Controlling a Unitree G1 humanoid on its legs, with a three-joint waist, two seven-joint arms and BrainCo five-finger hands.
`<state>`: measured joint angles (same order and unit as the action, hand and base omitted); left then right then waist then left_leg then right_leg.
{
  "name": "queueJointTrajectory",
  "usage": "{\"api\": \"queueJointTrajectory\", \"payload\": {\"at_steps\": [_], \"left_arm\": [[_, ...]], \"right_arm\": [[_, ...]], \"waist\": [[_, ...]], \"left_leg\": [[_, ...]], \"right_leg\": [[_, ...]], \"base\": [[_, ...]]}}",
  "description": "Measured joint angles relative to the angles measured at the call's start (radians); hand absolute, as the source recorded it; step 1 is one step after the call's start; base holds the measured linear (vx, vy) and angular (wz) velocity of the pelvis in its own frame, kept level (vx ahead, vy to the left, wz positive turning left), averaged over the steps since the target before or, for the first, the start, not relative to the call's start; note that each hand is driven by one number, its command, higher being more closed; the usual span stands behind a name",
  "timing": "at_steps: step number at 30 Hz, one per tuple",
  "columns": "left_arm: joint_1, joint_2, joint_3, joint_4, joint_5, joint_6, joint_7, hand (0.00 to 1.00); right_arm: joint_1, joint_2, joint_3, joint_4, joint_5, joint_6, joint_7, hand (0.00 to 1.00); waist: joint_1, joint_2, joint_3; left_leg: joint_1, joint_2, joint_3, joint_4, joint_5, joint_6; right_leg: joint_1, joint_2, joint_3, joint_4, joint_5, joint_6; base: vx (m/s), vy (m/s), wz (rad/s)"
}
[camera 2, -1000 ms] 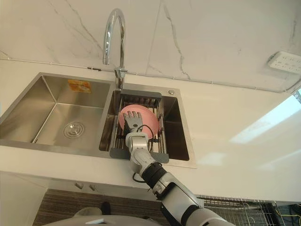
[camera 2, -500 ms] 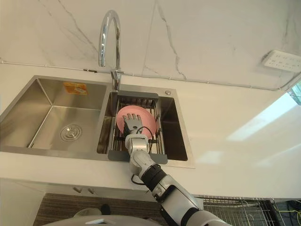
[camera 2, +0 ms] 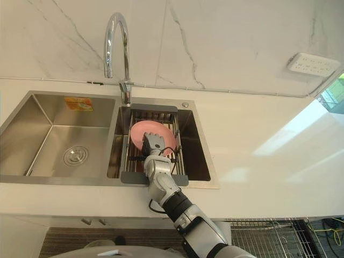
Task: Walk over to the sink, pick up the cup, carry it to the dishwasher, place the cup inside the dishwasher, then close the dishwasher door
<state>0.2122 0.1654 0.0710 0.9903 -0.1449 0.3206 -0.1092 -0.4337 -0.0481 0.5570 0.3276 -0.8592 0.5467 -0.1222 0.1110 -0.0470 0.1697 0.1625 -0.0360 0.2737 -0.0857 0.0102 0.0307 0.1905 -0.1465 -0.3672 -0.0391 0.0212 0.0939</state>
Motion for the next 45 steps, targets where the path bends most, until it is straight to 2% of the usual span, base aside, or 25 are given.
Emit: {"api": "queueJointTrajectory", "payload": {"at_steps": [5, 11, 14, 18, 21, 31, 32, 41, 43, 45], "left_arm": [[0.000, 0.001, -0.002, -0.001, 0.001, 0.000, -0.001, 0.00], [0.001, 0.003, -0.002, -0.013, 0.014, 0.005, -0.007, 0.00], [0.002, 0.003, -0.003, -0.030, 0.021, 0.009, -0.007, 0.00], [0.002, -0.005, -0.003, -0.038, 0.023, 0.009, -0.008, 0.00], [0.002, -0.011, -0.009, -0.039, 0.023, 0.009, -0.009, 0.00], [0.001, -0.010, -0.014, -0.043, 0.023, 0.007, -0.018, 0.00], [0.001, -0.010, -0.014, -0.043, 0.023, 0.007, -0.019, 0.00], [0.001, -0.009, -0.015, -0.042, 0.030, 0.007, -0.022, 0.00], [0.001, -0.009, -0.015, -0.042, 0.031, 0.007, -0.024, 0.00], [0.002, -0.008, -0.015, -0.042, 0.032, 0.007, -0.025, 0.00]], "right_arm": [[0.003, -0.002, -0.025, 0.007, 0.009, -0.026, -0.036, 1.00], [0.002, -0.019, -0.060, 0.015, 0.011, -0.082, -0.056, 1.00], [-0.004, -0.043, -0.070, 0.025, 0.037, -0.097, -0.059, 1.00], [-0.004, -0.053, -0.141, 0.110, 0.062, -0.091, -0.120, 1.00], [-0.004, -0.073, -0.138, 0.081, 0.072, -0.090, -0.119, 1.00], [-0.008, -0.088, -0.160, 0.112, 0.069, -0.090, -0.144, 1.00], [-0.010, -0.088, -0.160, 0.118, 0.069, -0.091, -0.145, 0.00], [-0.011, -0.086, -0.167, 0.121, 0.072, -0.063, -0.219, 0.00], [-0.011, -0.086, -0.166, 0.122, 0.074, -0.066, -0.234, 0.00], [-0.009, -0.087, -0.166, 0.122, 0.084, -0.093, -0.278, 0.00]], "waist": [[0.001, 0.000, 0.000], [0.004, -0.005, 0.004], [0.022, -0.005, 0.004], [0.025, 0.001, 0.016], [0.015, 0.018, 0.027], [0.025, 0.022, 0.029], [0.025, 0.022, 0.029], [0.025, 0.020, 0.028], [0.025, 0.019, 0.027], [0.025, 0.017, 0.026]], "left_leg": [[0.000, -0.004, -0.002, 0.000, 0.000, 0.000], [-0.005, -0.015, -0.025, 0.000, -0.003, 0.004], [-0.006, -0.021, -0.028, 0.000, -0.005, 0.007], [-0.008, -0.031, -0.035, 0.001, 0.004, 0.024], [-0.009, -0.037, -0.039, 0.001, 0.005, 0.025], [-0.009, -0.038, -0.052, 0.000, 0.006, 0.025], [-0.008, -0.038, -0.053, 0.000, 0.006, 0.025], [-0.006, -0.041, -0.055, 0.000, 0.004, 0.027], [-0.006, -0.041, -0.055, 0.000, 0.004, 0.027], [-0.006, -0.041, -0.055, 0.000, 0.004, 0.027]], "right_leg": [[0.000, -0.004, -0.002, 0.000, -0.002, 0.002], [0.004, -0.015, -0.025, 0.001, -0.003, 0.006], [0.005, -0.020, -0.029, 0.005, -0.004, 0.009], [0.004, -0.025, -0.034, 0.006, 0.007, 0.025], [0.004, -0.029, -0.034, 0.005, 0.009, 0.028], [0.008, -0.030, -0.050, 0.005, 0.006, 0.022], [0.009, -0.031, -0.051, 0.005, 0.006, 0.022], [0.018, -0.033, -0.055, 0.002, 0.006, 0.022], [0.019, -0.033, -0.055, 0.001, 0.006, 0.022], [0.019, -0.032, -0.055, 0.002, 0.006, 0.022]], "base": [[0.00, 0.000, 0.00], [0.01, 0.018, 0.09], [0.03, 0.019, 0.07], [0.04, 0.005, 0.06], [0.00, 0.000, 0.00], [-0.03, -0.008, 0.04], [0.00, 0.000, 0.00], [0.00, 0.000, 0.00], [0.00, 0.000, 0.00], [0.00, 0.000, 0.00]]}}
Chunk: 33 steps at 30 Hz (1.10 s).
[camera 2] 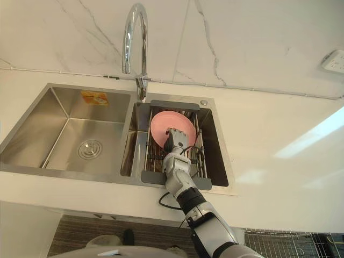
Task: Walk over to the sink, pick up the cup, carry it to the dishwasher, place the cup inside the dishwasher, then close the dishwasher door
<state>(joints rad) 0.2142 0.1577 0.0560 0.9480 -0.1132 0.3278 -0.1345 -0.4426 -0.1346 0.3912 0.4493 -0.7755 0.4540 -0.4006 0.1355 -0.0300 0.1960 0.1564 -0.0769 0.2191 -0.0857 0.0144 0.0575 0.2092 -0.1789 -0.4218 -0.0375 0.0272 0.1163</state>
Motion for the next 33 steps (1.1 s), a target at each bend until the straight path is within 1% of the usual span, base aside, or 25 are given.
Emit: {"api": "queueJointTrajectory", "payload": {"at_steps": [3, 6, 9, 11, 12, 13, 15, 18, 24, 25, 27, 29, 30, 33], "left_arm": [[0.001, 0.000, 0.000, 0.000, 0.002, 0.000, 0.000, 0.00], [0.001, 0.000, 0.002, -0.001, 0.011, -0.001, -0.001, 0.00], [0.002, -0.001, 0.004, -0.004, 0.022, -0.003, -0.002, 0.00], [0.003, -0.002, 0.010, -0.004, 0.033, -0.007, -0.003, 0.00], [0.003, -0.003, 0.013, -0.005, 0.037, -0.008, -0.004, 0.00], [0.003, -0.005, 0.013, -0.007, 0.037, -0.008, -0.005, 0.00], [0.008, -0.009, 0.015, -0.015, 0.038, -0.009, -0.006, 0.00], [0.009, -0.009, 0.018, -0.014, 0.038, -0.013, -0.010, 0.00], [0.010, -0.009, 0.018, -0.013, 0.037, -0.020, -0.010, 0.00], [0.010, -0.009, 0.018, -0.013, 0.037, -0.020, -0.010, 0.00], [0.010, -0.009, 0.017, -0.013, 0.037, -0.020, -0.010, 0.00], [0.010, -0.009, 0.012, -0.012, 0.037, -0.020, -0.010, 0.00], [0.010, -0.009, 0.010, -0.012, 0.037, -0.020, -0.010, 0.00], [0.011, -0.007, -0.002, -0.006, 0.036, -0.020, -0.010, 0.00]], "right_arm": [[0.002, -0.001, 0.000, 0.000, 0.024, -0.038, -0.070, 0.00], [0.004, -0.004, 0.000, -0.001, 0.037, -0.059, -0.129, 0.00], [0.005, -0.014, -0.001, -0.008, 0.067, -0.072, -0.156, 0.00], [0.017, -0.024, -0.002, -0.043, 0.080, -0.101, -0.209, 0.00], [0.018, -0.028, -0.005, -0.075, 0.080, -0.113, -0.258, 0.00], [0.018, -0.039, -0.012, -0.109, 0.080, -0.126, -0.286, 0.00], [0.011, -0.057, -0.019, -0.136, 0.079, -0.131, -0.301, 0.00], [0.010, -0.069, -0.022, -0.140, 0.079, -0.145, -0.301, 0.00], [0.010, -0.077, -0.052, -0.138, 0.078, -0.142, -0.295, 0.00], [0.010, -0.081, -0.053, -0.136, 0.075, -0.140, -0.284, 0.00], [0.010, -0.093, -0.050, -0.110, 0.075, -0.137, -0.225, 0.00], [0.011, -0.092, -0.046, -0.069, 0.076, -0.124, -0.171, 0.00], [0.012, -0.091, -0.037, -0.033, 0.087, -0.112, -0.111, 1.00], [0.007, -0.092, -0.040, -0.009, 0.095, -0.081, -0.081, 1.00]], "waist": [[-0.001, 0.000, 0.000], [-0.001, 0.000, 0.000], [-0.002, 0.001, 0.001], [-0.003, 0.004, 0.002], [-0.005, 0.008, 0.005], [-0.006, 0.011, 0.005], [-0.005, 0.013, 0.006], [-0.005, 0.013, 0.006], [-0.004, 0.013, 0.006], [-0.005, 0.013, 0.006], [-0.005, 0.013, 0.006], [-0.005, 0.014, 0.006], [-0.005, 0.014, 0.006], [-0.003, 0.013, 0.001]], "left_leg": [[-0.001, 0.000, 0.000, 0.000, 0.001, -0.001], [-0.006, 0.000, -0.001, 0.000, 0.001, -0.001], [-0.009, 0.000, -0.003, 0.000, 0.001, -0.001], [-0.011, -0.001, -0.003, 0.000, 0.001, -0.001], [-0.014, -0.002, -0.003, 0.000, 0.001, -0.001], [-0.013, -0.003, -0.003, 0.000, 0.001, -0.001], [-0.017, -0.004, -0.003, 0.001, 0.002, 0.000], [-0.015, -0.004, -0.003, 0.001, 0.008, 0.009], [-0.015, -0.003, -0.004, 0.004, 0.011, 0.014], [-0.014, -0.003, -0.004, 0.001, 0.011, 0.014], [-0.014, -0.003, -0.003, 0.001, 0.011, 0.013], [-0.014, -0.002, -0.002, 0.001, 0.008, 0.008], [-0.014, -0.002, -0.001, 0.000, 0.008, 0.008], [-0.013, -0.002, -0.002, 0.000, 0.009, 0.007]], "right_leg": [[0.000, 0.000, 0.001, 0.001, 0.001, -0.001], [0.000, -0.001, 0.000, 0.002, 0.001, -0.001], [-0.002, -0.002, -0.003, 0.002, 0.001, -0.001], [-0.004, -0.003, -0.004, 0.002, 0.001, -0.001], [-0.007, -0.005, -0.004, 0.002, 0.001, -0.001], [-0.012, -0.006, -0.004, 0.002, 0.002, 0.000], [-0.016, -0.006, -0.004, 0.001, 0.006, 0.001], [-0.015, -0.004, -0.004, 0.000, 0.011, 0.008], [-0.016, -0.001, -0.003, -0.001, 0.011, 0.008], [-0.016, -0.001, -0.003, -0.001, 0.011, 0.008], [-0.016, -0.001, -0.003, 0.000, 0.011, 0.007], [-0.017, -0.001, -0.003, -0.001, 0.007, 0.001], [-0.017, -0.001, -0.003, 0.000, 0.007, 0.000], [-0.015, -0.002, -0.003, 0.001, 0.007, 0.000]], "base": [[0.00, 0.000, 0.00], [0.00, 0.000, 0.00], [0.00, 0.000, 0.00], [0.00, 0.000, 0.00], [0.00, 0.000, 0.00], [0.00, 0.000, 0.00], [0.00, 0.000, 0.00], [0.00, 0.000, 0.01], [0.00, 0.000, 0.00], [0.00, 0.000, 0.00], [0.00, 0.000, 0.00], [0.00, 0.000, 0.00], [0.00, 0.000, 0.00], [0.00, 0.000, 0.00]]}}
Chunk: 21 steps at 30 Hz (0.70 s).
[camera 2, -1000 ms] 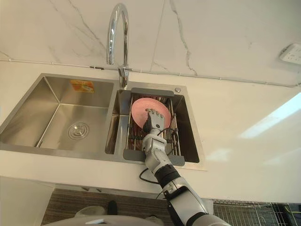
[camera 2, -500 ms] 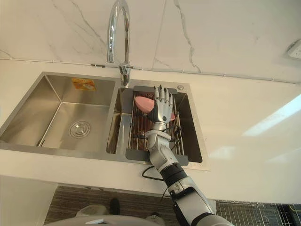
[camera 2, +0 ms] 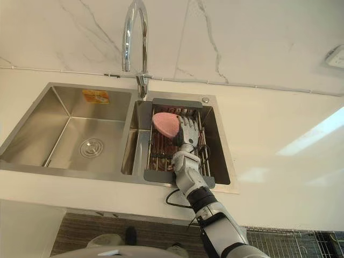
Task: Walk over to the sink, pick up the cup, carry it to the dishwasher, place the cup inside the dishwasher, then close the dishwasher door
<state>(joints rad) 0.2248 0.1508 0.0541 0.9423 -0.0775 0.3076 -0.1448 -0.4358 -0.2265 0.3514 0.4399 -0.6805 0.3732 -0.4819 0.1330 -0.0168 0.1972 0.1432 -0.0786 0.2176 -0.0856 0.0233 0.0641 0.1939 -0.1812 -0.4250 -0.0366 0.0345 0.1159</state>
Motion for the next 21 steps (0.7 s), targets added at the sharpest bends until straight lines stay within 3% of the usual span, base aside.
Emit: {"api": "queueJointTrajectory", "payload": {"at_steps": [8, 13, 21], "left_arm": [[0.000, 0.007, -0.017, 0.010, 0.000, -0.001, 0.000, 0.00], [0.000, 0.008, -0.017, 0.010, 0.001, -0.001, 0.000, 0.00], [0.001, 0.014, -0.016, 0.010, 0.003, -0.001, 0.000, 0.00]], "right_arm": [[-0.001, 0.003, 0.001, 0.019, 0.005, 0.001, -0.017, 1.00], [-0.001, 0.002, 0.001, 0.021, -0.002, -0.013, -0.079, 1.00], [-0.001, -0.005, -0.002, 0.048, -0.010, -0.116, -0.145, 1.00]], "waist": [[0.002, -0.005, -0.006], [0.002, -0.007, -0.007], [0.004, -0.021, -0.014]], "left_leg": [[-0.001, -0.001, -0.001, 0.000, 0.000, 0.000], [-0.001, -0.001, -0.002, 0.000, 0.000, 0.000], [-0.001, -0.001, -0.004, 0.000, 0.000, 0.000]], "right_leg": [[0.006, -0.001, -0.001, 0.000, 0.000, 0.000], [0.007, -0.001, -0.002, -0.001, 0.000, 0.000], [0.005, -0.001, -0.006, -0.002, 0.000, 0.000]], "base": [[0.00, 0.000, 0.00], [0.00, 0.000, 0.00], [0.00, 0.000, 0.00]]}}
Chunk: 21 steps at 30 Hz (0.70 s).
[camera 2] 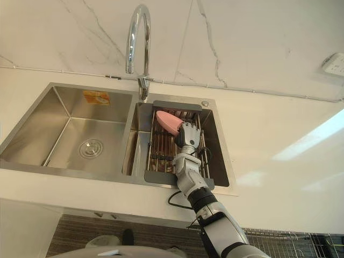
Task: Walk over to the sink, pick up the cup, carry it to the dishwasher, place the cup inside the dishwasher, then close the dishwasher door
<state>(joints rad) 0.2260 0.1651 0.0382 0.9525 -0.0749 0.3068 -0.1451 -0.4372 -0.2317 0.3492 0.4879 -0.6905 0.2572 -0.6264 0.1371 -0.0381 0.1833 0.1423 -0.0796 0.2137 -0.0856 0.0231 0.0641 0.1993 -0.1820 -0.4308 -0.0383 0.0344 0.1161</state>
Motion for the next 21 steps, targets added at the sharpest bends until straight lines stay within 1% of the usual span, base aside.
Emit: {"api": "queueJointTrajectory", "payload": {"at_steps": [3, 5, 7, 9, 11, 15, 18, 21], "left_arm": [[0.000, 0.000, 0.002, 0.000, 0.001, -0.001, 0.000, 0.00], [0.001, 0.000, 0.004, 0.000, 0.001, -0.001, -0.001, 0.00], [0.001, 0.000, 0.010, -0.001, 0.001, -0.002, -0.001, 0.00], [0.004, -0.002, 0.021, -0.001, 0.001, -0.001, -0.001, 0.00], [0.004, -0.005, 0.024, -0.001, 0.001, -0.002, -0.001, 0.00], [0.005, -0.010, 0.031, -0.001, 0.001, -0.003, -0.001, 0.00], [0.005, -0.013, 0.033, -0.001, 0.001, -0.003, 0.000, 0.00], [0.006, -0.014, 0.038, 0.000, 0.001, -0.003, 0.000, 0.00]], "right_arm": [[0.000, -0.014, 0.000, -0.001, 0.025, -0.035, -0.019, 1.00], [0.000, -0.015, -0.004, -0.005, 0.039, -0.049, -0.031, 1.00], [0.000, -0.016, -0.011, -0.027, 0.075, -0.063, -0.036, 1.00], [0.000, -0.016, -0.018, -0.088, 0.119, -0.082, -0.037, 1.00], [0.002, -0.016, -0.018, -0.127, 0.137, -0.087, -0.037, 1.00], [0.004, -0.016, -0.019, -0.187, 0.133, -0.087, -0.040, 1.00], [0.005, -0.017, -0.049, -0.257, 0.134, -0.092, -0.078, 1.00], [0.005, -0.030, -0.066, -0.331, 0.135, -0.108, -0.083, 1.00]], "waist": [[0.000, 0.001, 0.000], [0.000, 0.001, 0.000], [-0.002, 0.003, 0.002], [-0.008, 0.006, 0.003], [-0.012, 0.008, 0.005], [-0.024, 0.018, 0.011], [-0.027, 0.022, 0.013], [-0.027, 0.022, 0.013]], "left_leg": [[0.000, 0.000, -0.001, 0.000, 0.000, 0.000], [-0.001, 0.000, -0.001, 0.000, 0.000, 0.000], [-0.002, 0.000, 0.001, 0.000, 0.000, 0.000], [-0.003, 0.001, 0.003, 0.000, 0.000, 0.000], [-0.002, 0.001, 0.004, 0.001, 0.000, 0.000], [-0.001, 0.002, 0.006, 0.001, 0.000, 0.000], [-0.002, 0.004, 0.008, 0.001, 0.000, -0.001], [0.001, 0.007, 0.013, 0.001, -0.002, -0.003]], "right_leg": [[0.000, 0.000, -0.001, 0.000, 0.000, 0.000], [-0.001, 0.000, 0.000, 0.000, 0.000, 0.000], [-0.003, 0.000, 0.002, 0.000, 0.000, 0.000], [-0.006, 0.000, 0.005, 0.000, 0.000, 0.000], [-0.006, 0.001, 0.006, 0.000, 0.000, 0.000], [-0.006, 0.002, 0.009, 0.001, 0.001, 0.000], [-0.007, 0.004, 0.013, 0.001, 0.001, 0.001], [-0.007, 0.008, 0.020, 0.000, 0.002, 0.002]], "base": [[0.00, 0.000, 0.00], [0.00, 0.000, 0.00], [0.00, 0.000, 0.00], [0.00, 0.000, -0.03], [0.00, 0.000, 0.00], [0.00, 0.000, 0.00], [0.00, 0.000, -0.01], [0.00, -0.004, -0.05]]}}
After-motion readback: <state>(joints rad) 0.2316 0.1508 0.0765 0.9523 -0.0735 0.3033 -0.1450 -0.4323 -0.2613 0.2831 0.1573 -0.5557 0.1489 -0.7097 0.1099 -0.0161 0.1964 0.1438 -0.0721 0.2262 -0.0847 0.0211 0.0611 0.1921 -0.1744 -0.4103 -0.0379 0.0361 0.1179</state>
